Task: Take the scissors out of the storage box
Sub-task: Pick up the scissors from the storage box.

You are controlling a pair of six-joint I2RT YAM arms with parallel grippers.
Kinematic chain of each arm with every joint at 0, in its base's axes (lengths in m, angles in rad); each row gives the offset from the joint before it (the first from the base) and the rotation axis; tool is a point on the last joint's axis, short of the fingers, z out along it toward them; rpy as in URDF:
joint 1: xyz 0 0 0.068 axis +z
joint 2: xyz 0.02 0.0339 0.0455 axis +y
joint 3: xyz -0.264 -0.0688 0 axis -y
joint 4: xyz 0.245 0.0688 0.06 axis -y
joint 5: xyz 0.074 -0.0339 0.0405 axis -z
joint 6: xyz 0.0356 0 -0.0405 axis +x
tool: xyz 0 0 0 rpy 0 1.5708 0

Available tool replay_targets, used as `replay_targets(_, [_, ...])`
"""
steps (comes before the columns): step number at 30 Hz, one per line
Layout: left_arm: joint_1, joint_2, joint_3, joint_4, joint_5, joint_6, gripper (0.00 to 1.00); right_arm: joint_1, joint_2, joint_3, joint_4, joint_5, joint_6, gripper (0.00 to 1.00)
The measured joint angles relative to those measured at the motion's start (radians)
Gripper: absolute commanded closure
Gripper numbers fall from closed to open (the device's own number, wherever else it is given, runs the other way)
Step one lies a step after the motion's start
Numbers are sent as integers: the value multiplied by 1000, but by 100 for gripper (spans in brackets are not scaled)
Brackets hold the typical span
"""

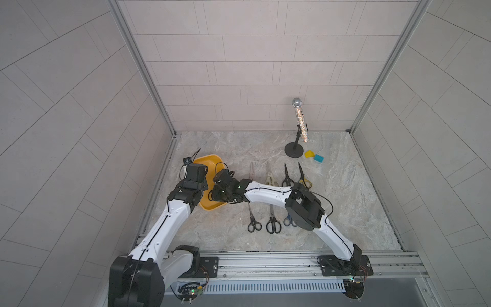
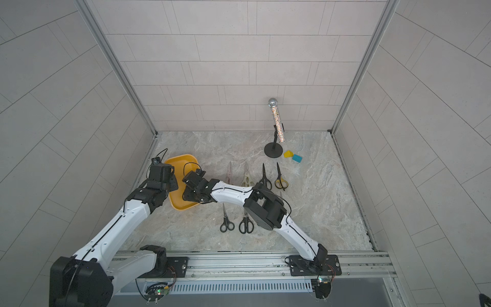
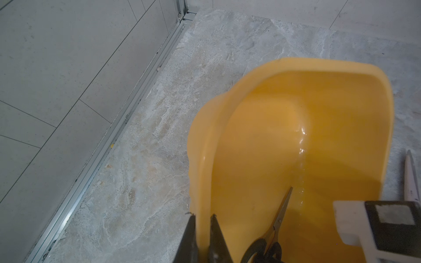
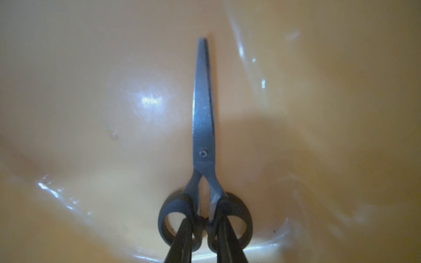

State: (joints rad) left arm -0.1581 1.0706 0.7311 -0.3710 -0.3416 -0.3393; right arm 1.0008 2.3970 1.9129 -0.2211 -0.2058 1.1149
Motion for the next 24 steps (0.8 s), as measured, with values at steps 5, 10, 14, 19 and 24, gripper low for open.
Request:
replay_targets(5, [-2, 13, 3, 1, -3, 0, 100, -11, -38, -61, 29, -22, -21, 92])
replay_targets(10, [-2, 35, 3, -11, 13, 0, 100, -26, -101, -110, 30, -30, -42, 92])
replay_targets(14, [4, 52, 3, -26, 16, 0, 100, -36, -154, -135, 31, -30, -50, 93])
replay_targets(19, [10, 57, 3, -32, 16, -1, 100, -44, -198, -154, 35, -34, -64, 93])
replay_targets(24, [13, 63, 6, -46, 15, -2, 100, -49, -229, -183, 33, -58, -80, 94])
